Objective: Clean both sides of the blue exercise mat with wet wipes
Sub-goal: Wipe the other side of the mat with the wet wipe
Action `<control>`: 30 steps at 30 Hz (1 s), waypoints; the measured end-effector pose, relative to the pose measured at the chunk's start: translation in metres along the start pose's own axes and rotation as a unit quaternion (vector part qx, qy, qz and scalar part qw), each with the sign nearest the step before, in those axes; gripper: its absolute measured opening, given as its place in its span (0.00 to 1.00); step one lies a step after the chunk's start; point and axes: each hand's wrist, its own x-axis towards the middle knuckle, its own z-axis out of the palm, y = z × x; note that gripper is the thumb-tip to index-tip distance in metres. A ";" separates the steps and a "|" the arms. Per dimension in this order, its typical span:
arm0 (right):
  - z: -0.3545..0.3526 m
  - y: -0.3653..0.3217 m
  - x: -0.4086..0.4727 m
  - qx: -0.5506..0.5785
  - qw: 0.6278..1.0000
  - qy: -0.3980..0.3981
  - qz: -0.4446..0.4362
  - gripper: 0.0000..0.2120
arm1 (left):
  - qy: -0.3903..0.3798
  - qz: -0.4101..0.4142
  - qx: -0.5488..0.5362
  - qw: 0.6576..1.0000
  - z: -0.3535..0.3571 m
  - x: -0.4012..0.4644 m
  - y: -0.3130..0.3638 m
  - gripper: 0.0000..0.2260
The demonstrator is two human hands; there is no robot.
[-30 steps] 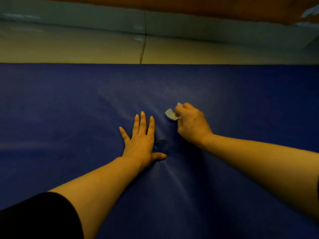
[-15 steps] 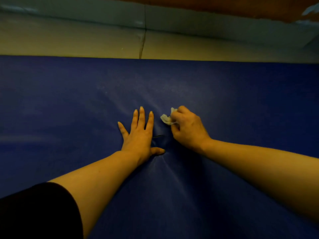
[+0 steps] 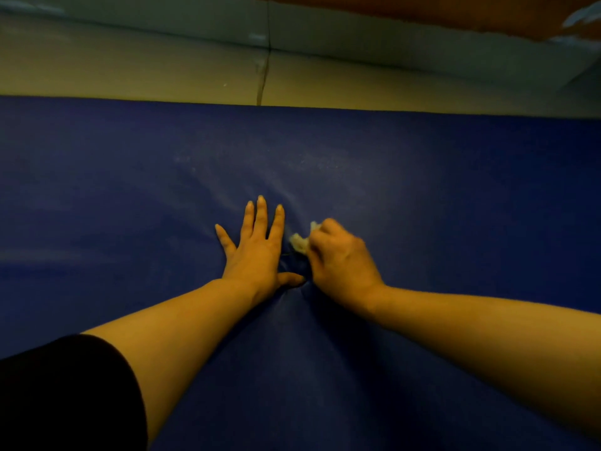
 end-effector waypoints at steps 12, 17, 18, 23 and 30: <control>0.004 0.003 -0.024 -0.046 0.997 0.054 0.027 0.02 | 0.110 0.085 0.021 0.990 0.026 -0.022 -0.004 0.34; -0.008 0.008 -0.037 -0.054 0.998 -0.028 0.032 0.04 | 0.239 0.165 -0.013 0.957 0.057 -0.048 -0.012 0.27; -0.017 0.020 -0.032 -0.074 0.994 -0.020 0.076 0.06 | 0.245 0.174 -0.004 0.954 0.061 -0.056 -0.014 0.27; -0.027 0.002 -0.034 -0.139 0.972 -0.080 0.169 0.07 | 0.232 0.120 0.006 0.965 0.076 -0.077 -0.012 0.28; -0.012 -0.027 -0.043 -0.083 0.980 -0.173 0.045 0.03 | 0.259 0.129 0.032 0.957 0.083 -0.069 -0.012 0.27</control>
